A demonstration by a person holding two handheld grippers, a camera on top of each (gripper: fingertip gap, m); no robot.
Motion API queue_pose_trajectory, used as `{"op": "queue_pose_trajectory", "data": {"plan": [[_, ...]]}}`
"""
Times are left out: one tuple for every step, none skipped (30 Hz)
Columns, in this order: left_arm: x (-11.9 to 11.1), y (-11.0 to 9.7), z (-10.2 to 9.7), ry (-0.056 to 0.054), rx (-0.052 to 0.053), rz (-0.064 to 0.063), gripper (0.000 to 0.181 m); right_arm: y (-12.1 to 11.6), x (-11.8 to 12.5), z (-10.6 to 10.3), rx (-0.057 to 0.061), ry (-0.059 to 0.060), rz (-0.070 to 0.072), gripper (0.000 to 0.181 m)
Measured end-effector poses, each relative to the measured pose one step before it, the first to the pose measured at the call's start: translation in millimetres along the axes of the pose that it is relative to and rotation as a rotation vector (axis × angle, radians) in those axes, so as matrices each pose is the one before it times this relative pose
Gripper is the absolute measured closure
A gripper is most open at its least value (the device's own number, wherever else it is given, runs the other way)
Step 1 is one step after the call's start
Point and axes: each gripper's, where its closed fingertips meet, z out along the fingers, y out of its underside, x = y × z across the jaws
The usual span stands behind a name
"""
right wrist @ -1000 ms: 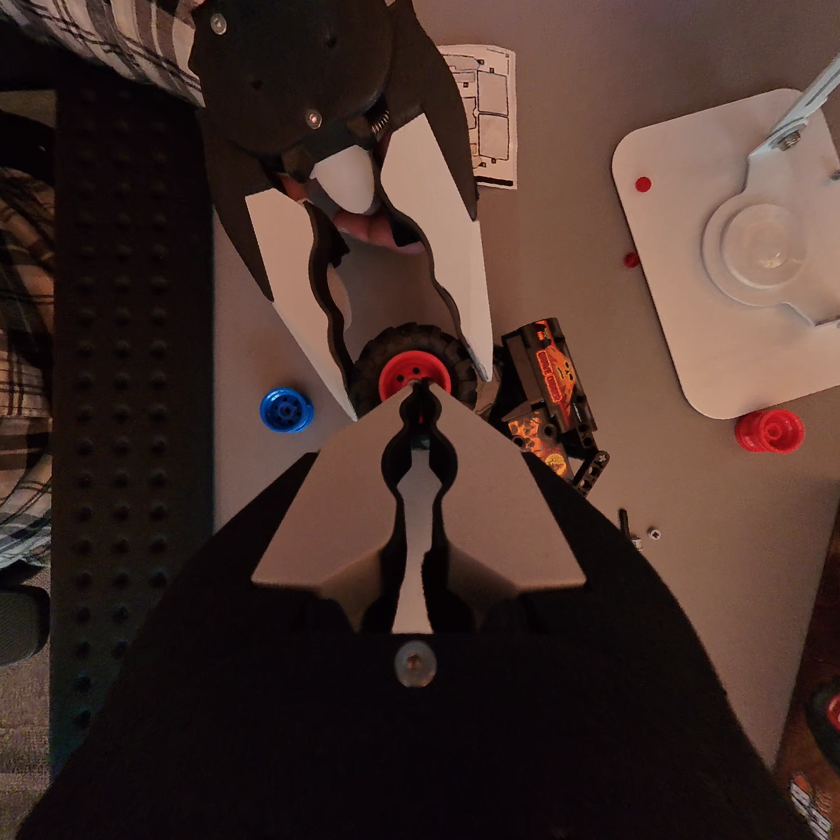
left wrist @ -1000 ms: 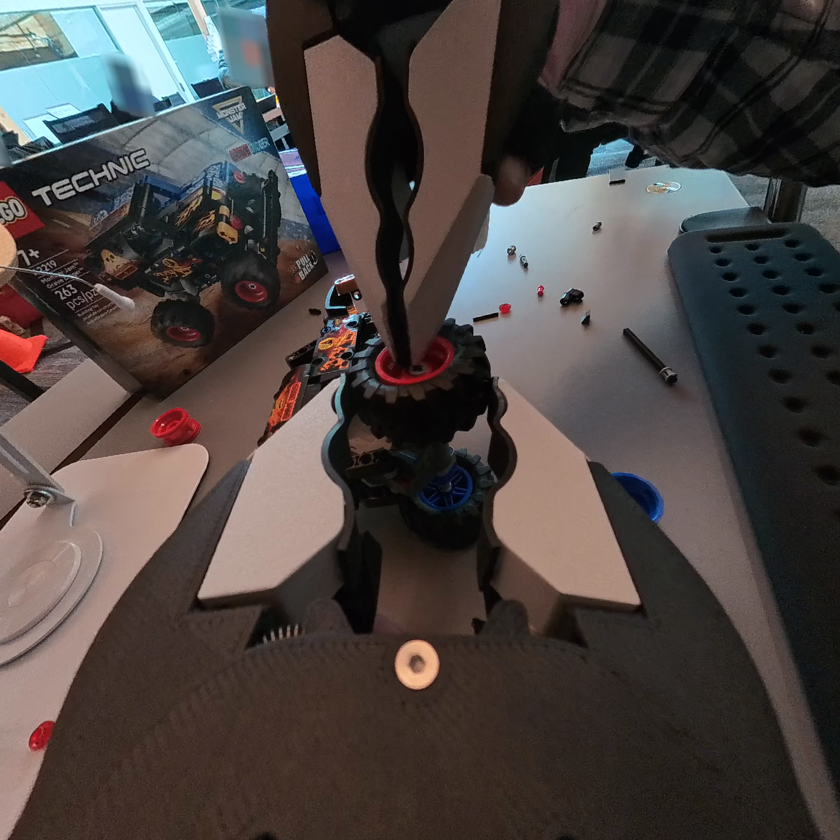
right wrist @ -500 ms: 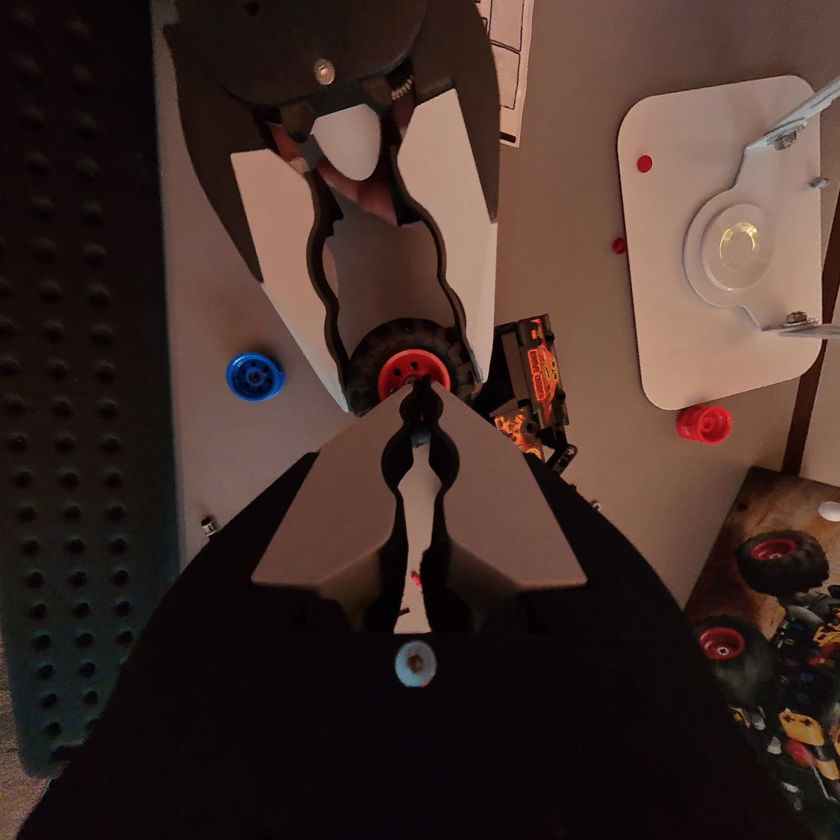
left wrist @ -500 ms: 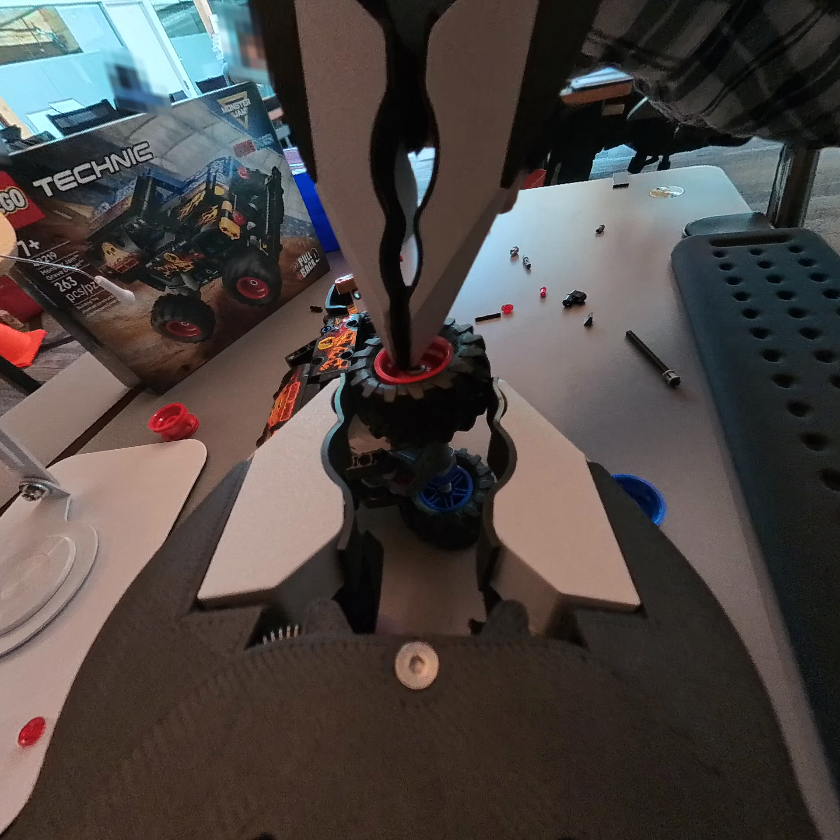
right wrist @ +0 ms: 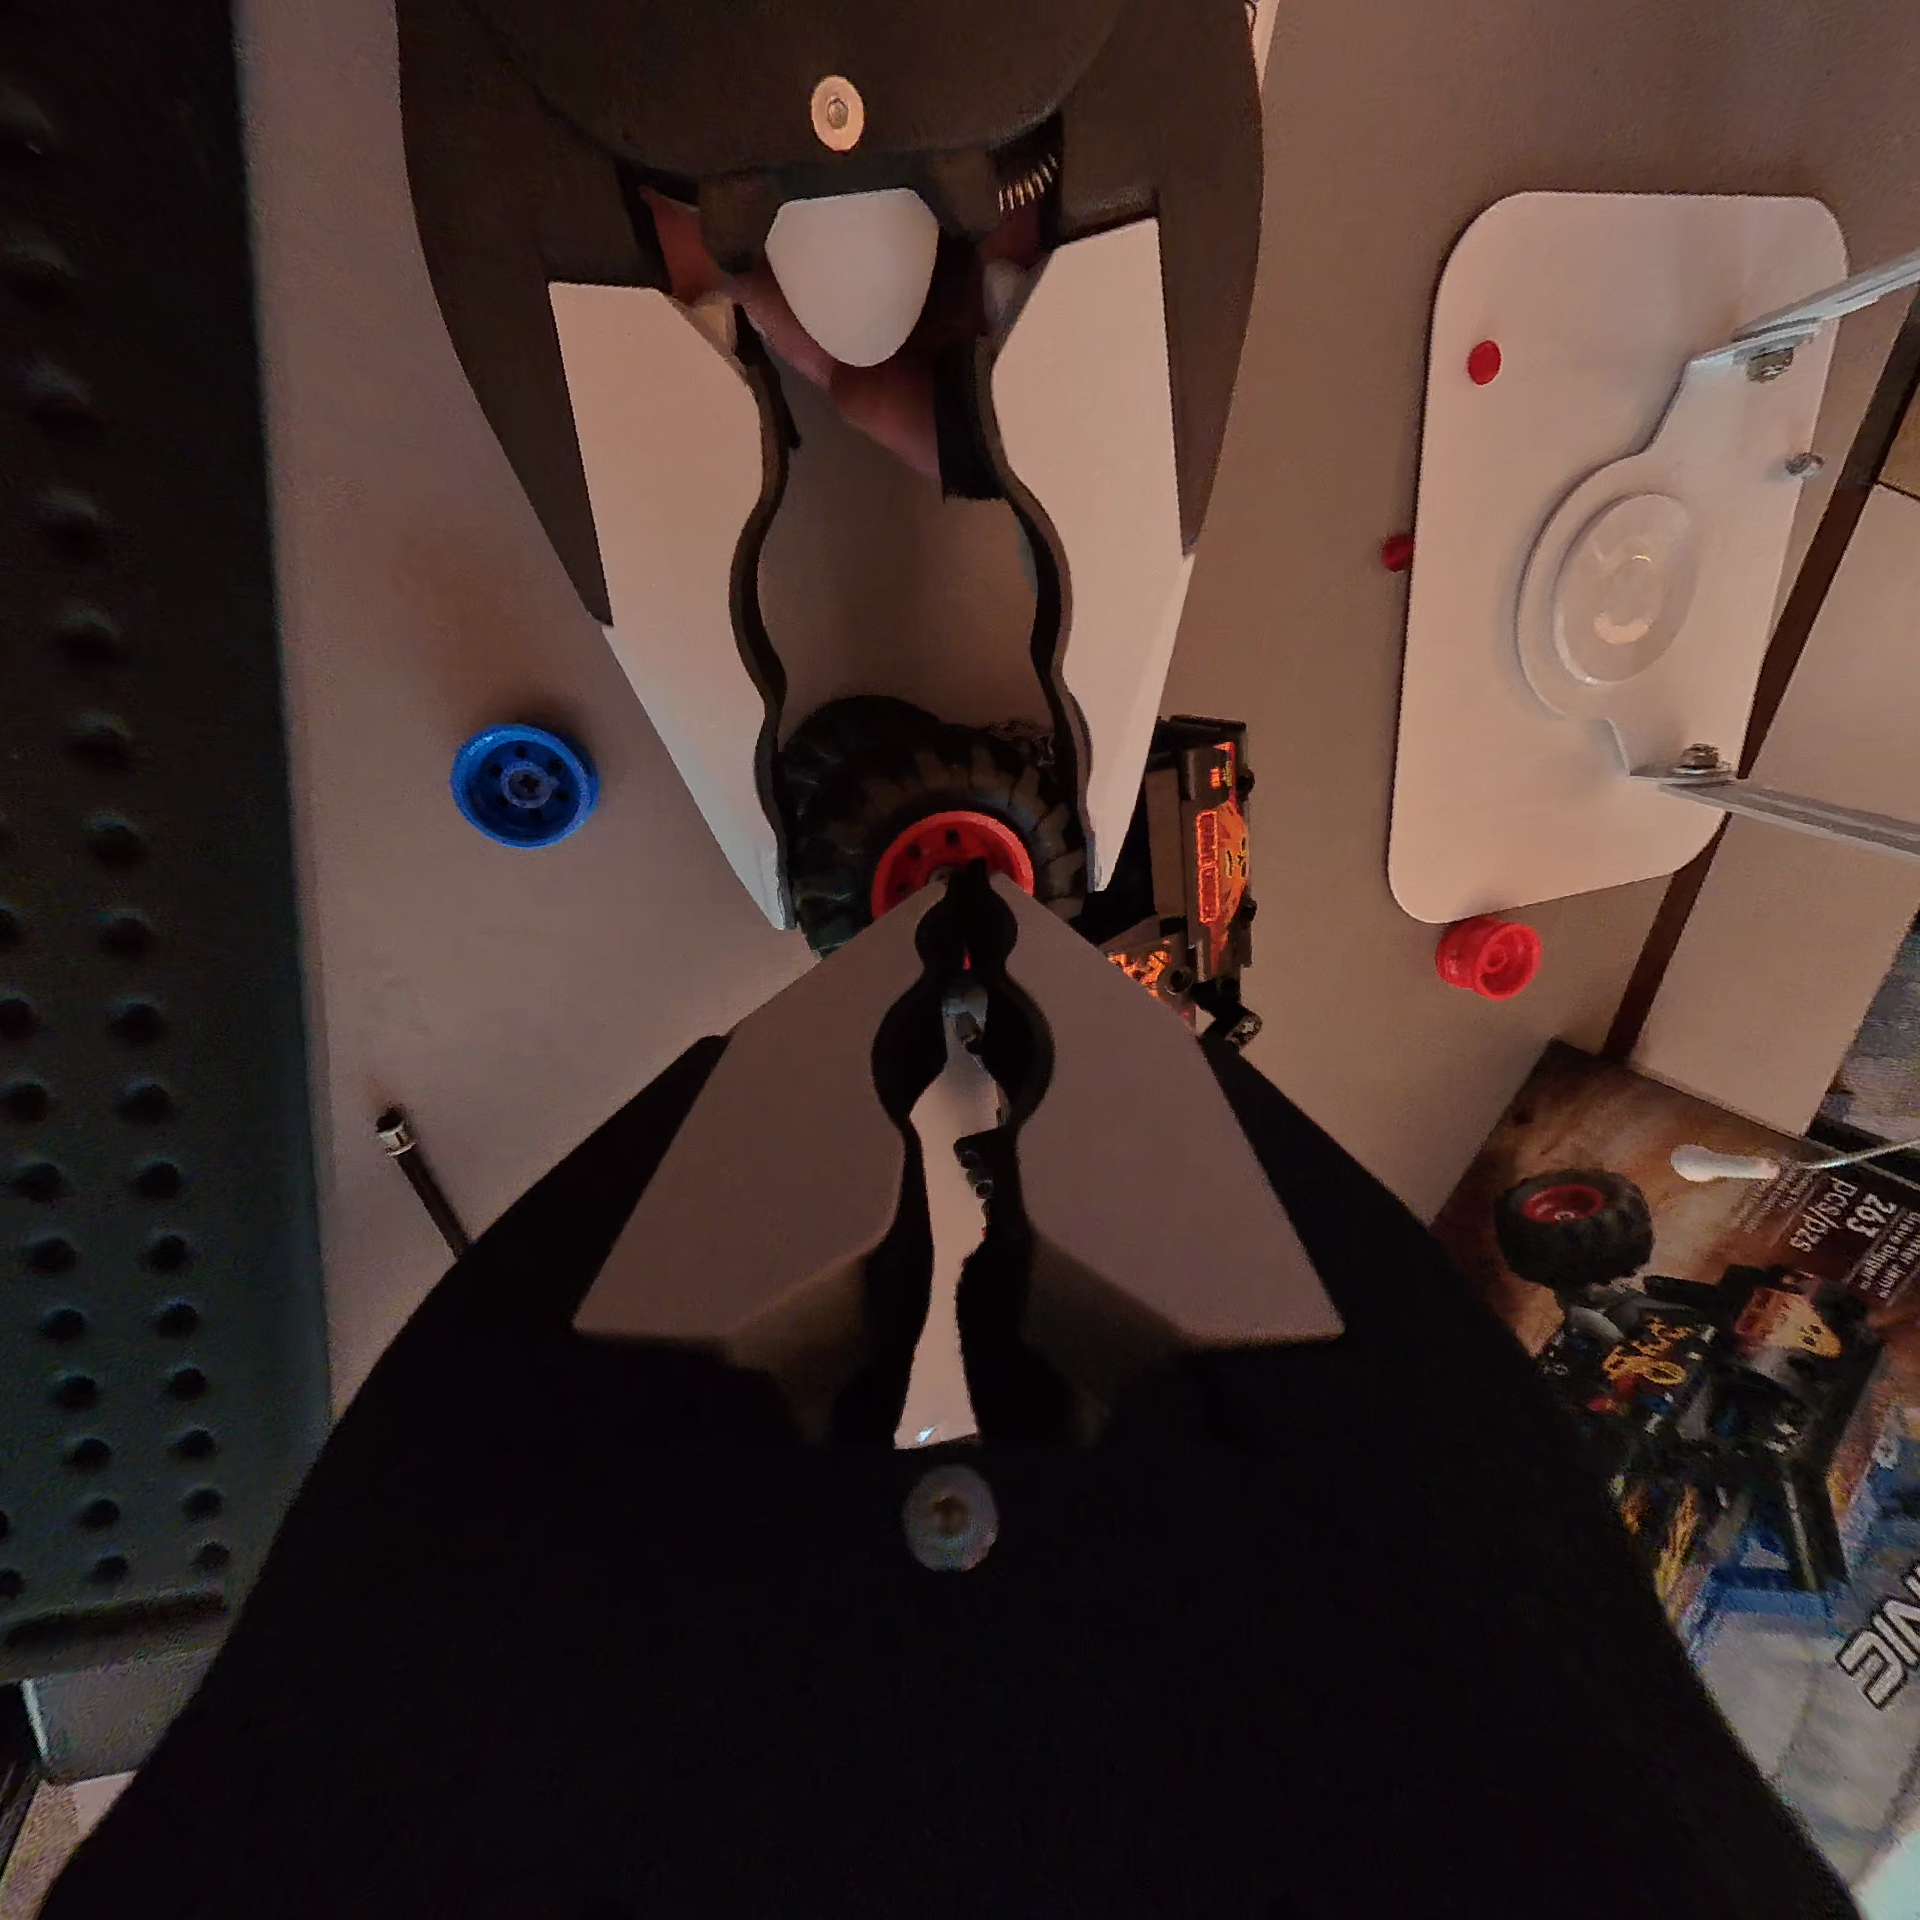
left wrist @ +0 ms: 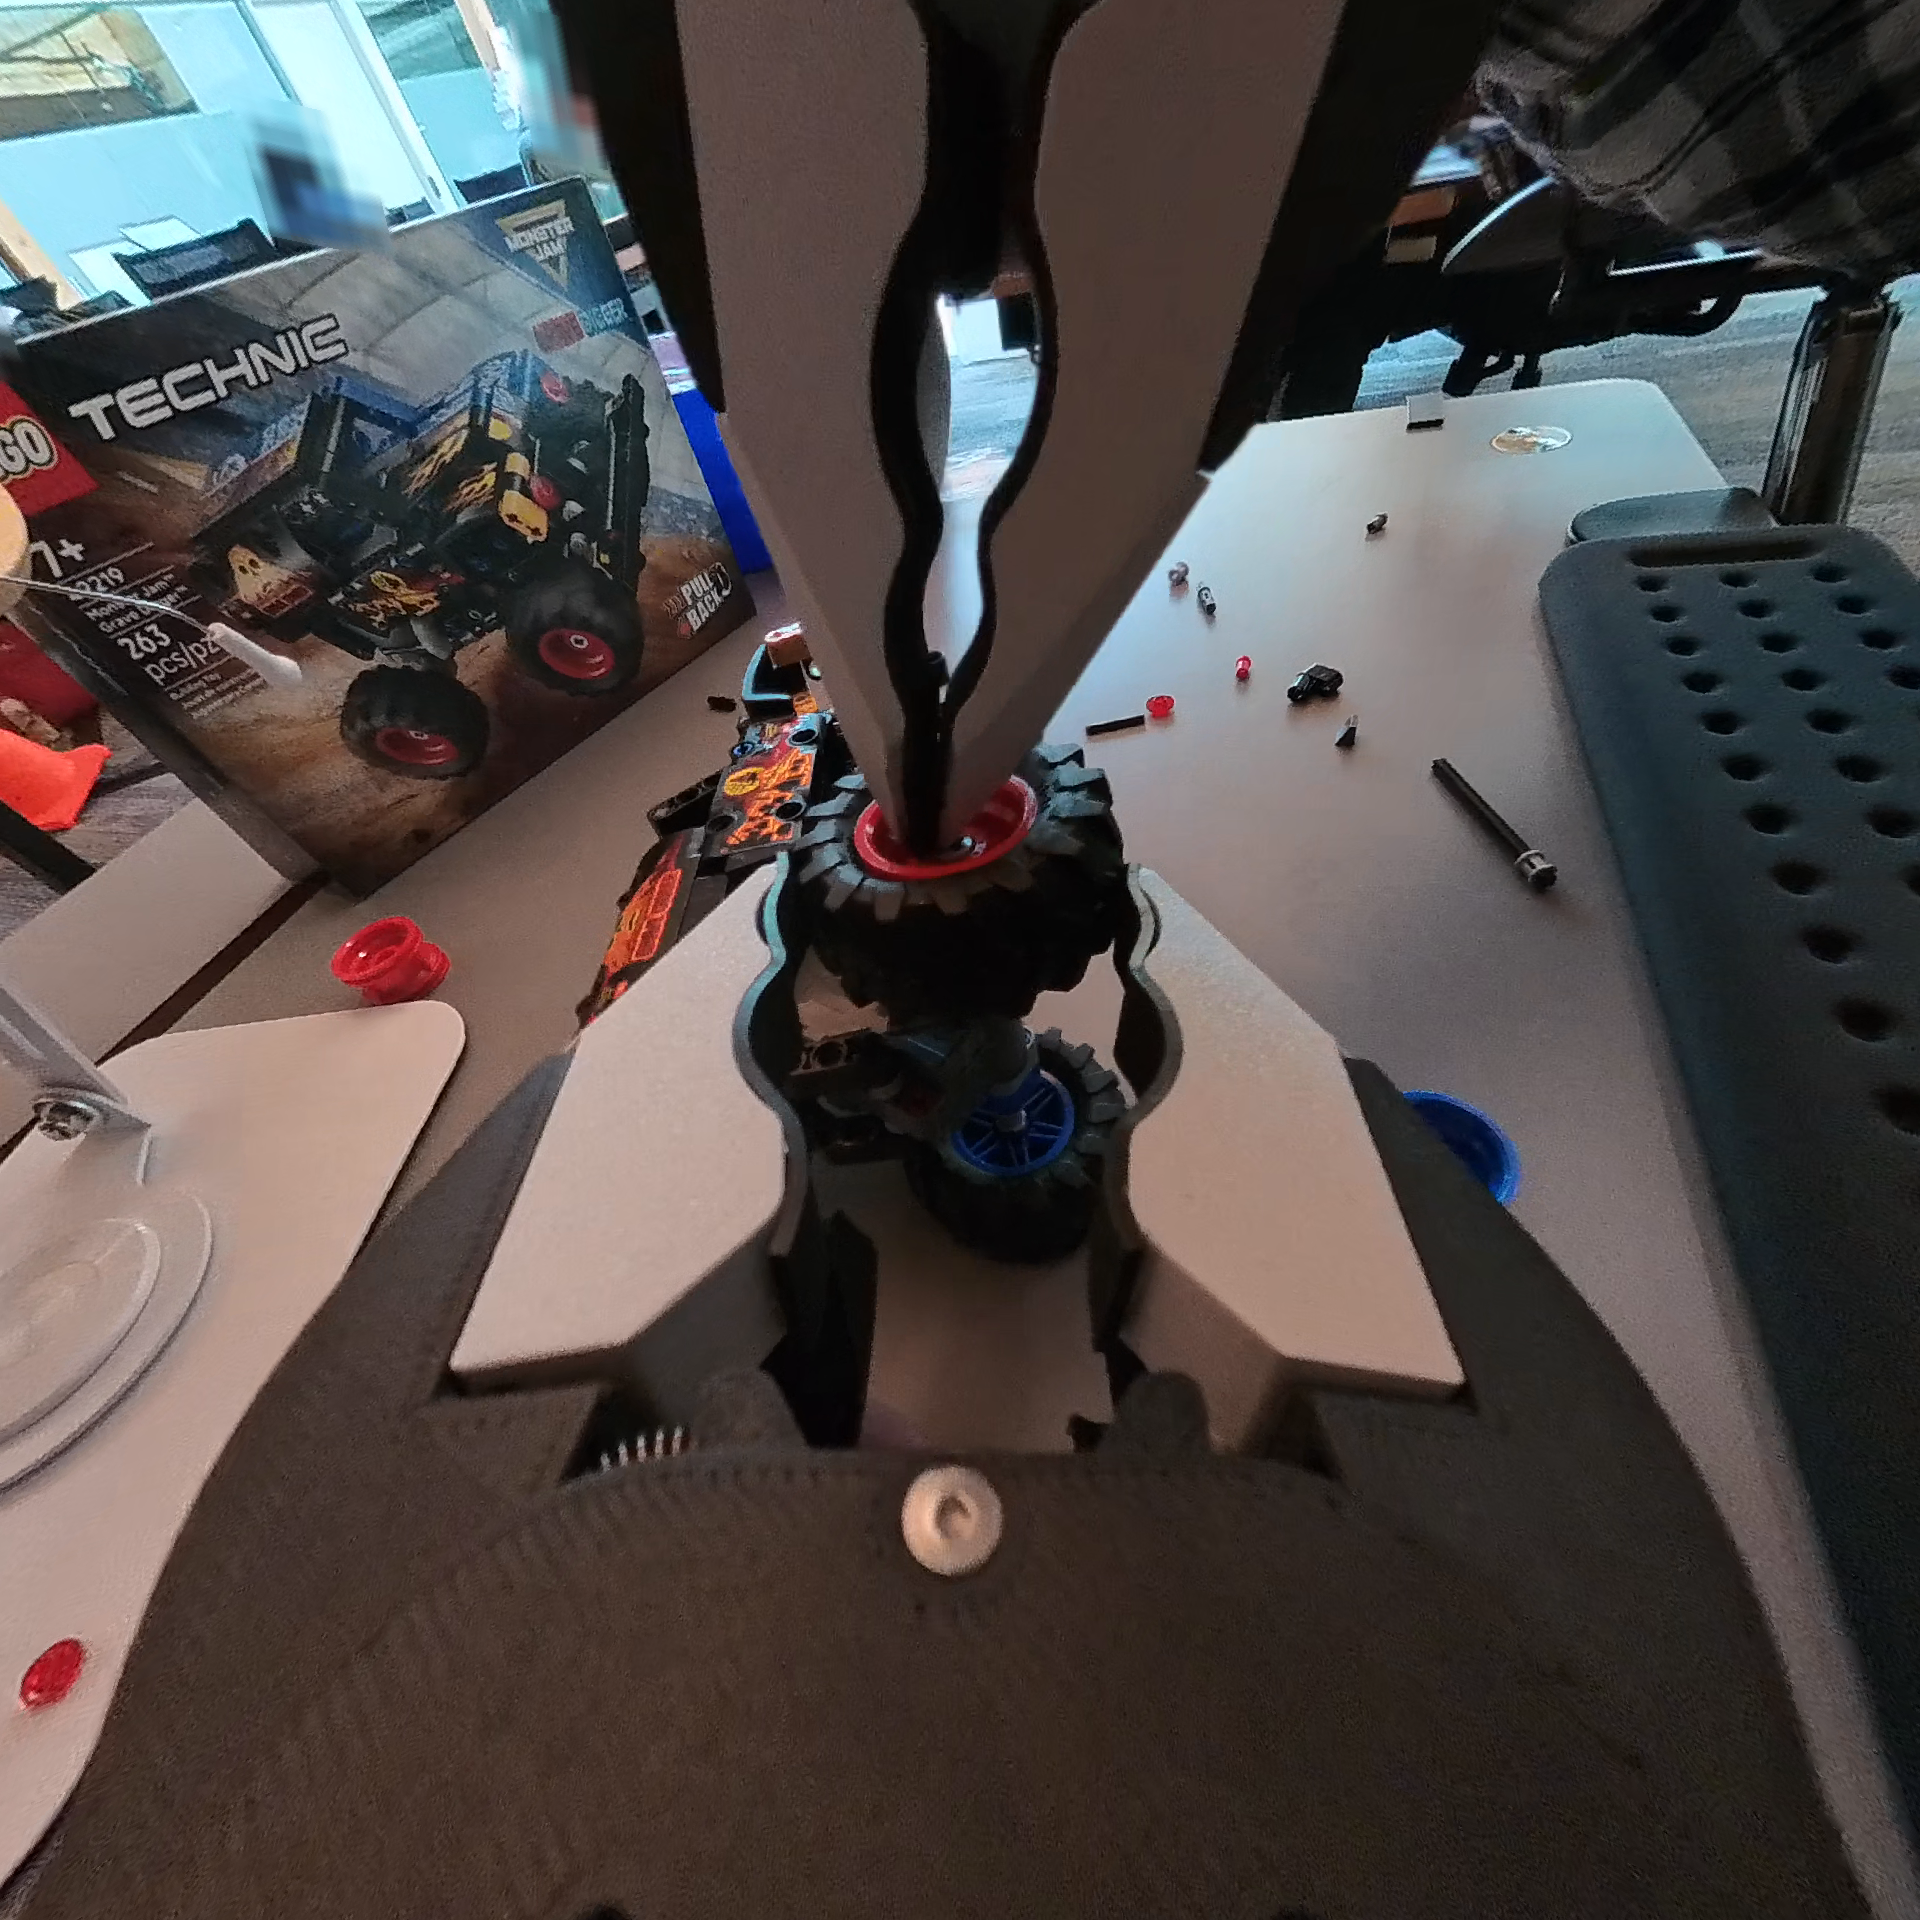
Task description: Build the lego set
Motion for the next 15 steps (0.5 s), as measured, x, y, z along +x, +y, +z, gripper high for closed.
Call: {"op": "queue_pose_trajectory", "data": {"plan": [[0.00, 0.29, -0.13, 0.0015, -0.0012, -0.0039, 0.122, -0.09, -0.21, 0.27, 0.0003, 0.0075, -0.0021, 0.181], [1.15, -0.07, 0.40, 0.0050, 0.0018, -0.0027, 0.122, 0.38, -0.84, -0.12, -0.0001, 0.0049, -0.0048, 0.181], [1.03, 0.02, 0.44, -0.0011, -0.0004, 0.0121, 0.122, 0.22, -1.25, -0.23, -0.0068, 0.0039, -0.0068, 0.181], [1.09, 0.00, 0.04, 0.0019, -0.0012, 0.0104, 0.122, 0.05, -1.17, -0.12, -0.0062, -0.0011, -0.0003, 0.181], [0.46, 0.13, -0.10, 0.0044, 0.0009, -0.0043, 0.122, -0.16, -0.48, -0.03, 0.0009, -0.0017, 0.0039, 0.181], [-0.37, 0.18, 0.02, 0.0006, 0.0019, 0.0005, 0.122, -0.22, 0.43, 0.02, 0.0026, 0.0035, 0.0049, 0.181], [-2.13, 0.21, -0.23, -0.0101, -0.0031, -0.0018, 0.122, -0.38, 2.19, 0.29, 0.0035, 0.0147, 0.0118, 0.181], [-1.95, 0.29, -0.46, 0.0010, -0.0019, -0.0135, 0.122, -0.77, 2.62, 0.09, 0.0160, 0.0089, 0.0206, 0.181], [-0.28, -0.23, 0.01, 0.0064, 0.0057, -0.0076, 0.121, -1.60, 2.18, 0.03, 0.0294, -0.0106, 0.0348, 0.181], [0.51, -0.52, 0.61, -0.0024, -0.0001, 0.0135, 0.121, -1.85, 0.20, -0.44, 0.0280, -0.0253, 0.0395, 0.181], [0.64, -0.69, 0.42, -0.0040, -0.0057, 0.0159, 0.121, -0.43, -0.74, -1.11, 0.0151, -0.0183, 0.0252, 0.181], [0.56, -0.39, 0.20, 0.0005, 0.0000, 0.0002, 0.121, 0.50, -0.89, -0.38, 0.0102, -0.0051, 0.0031, 0.181], [-0.29, 0.29, -0.20, 0.0008, 0.0023, -0.0061, 0.121, 0.89, -0.69, -0.43, 0.0107, -0.0044, -0.0042, 0.181], [-1.02, 0.64, -0.38, 0.0001, -0.0028, -0.0043, 0.121, 1.44, -1.08, -0.94, 0.0061, -0.0147, 0.0035, 0.181], [-0.58, 0.33, -0.19, 0.0027, -0.0011, -0.0023, 0.121, -0.43, -2.71, -1.17, 0.0118, -0.0275, 0.0081, 0.181]]}}
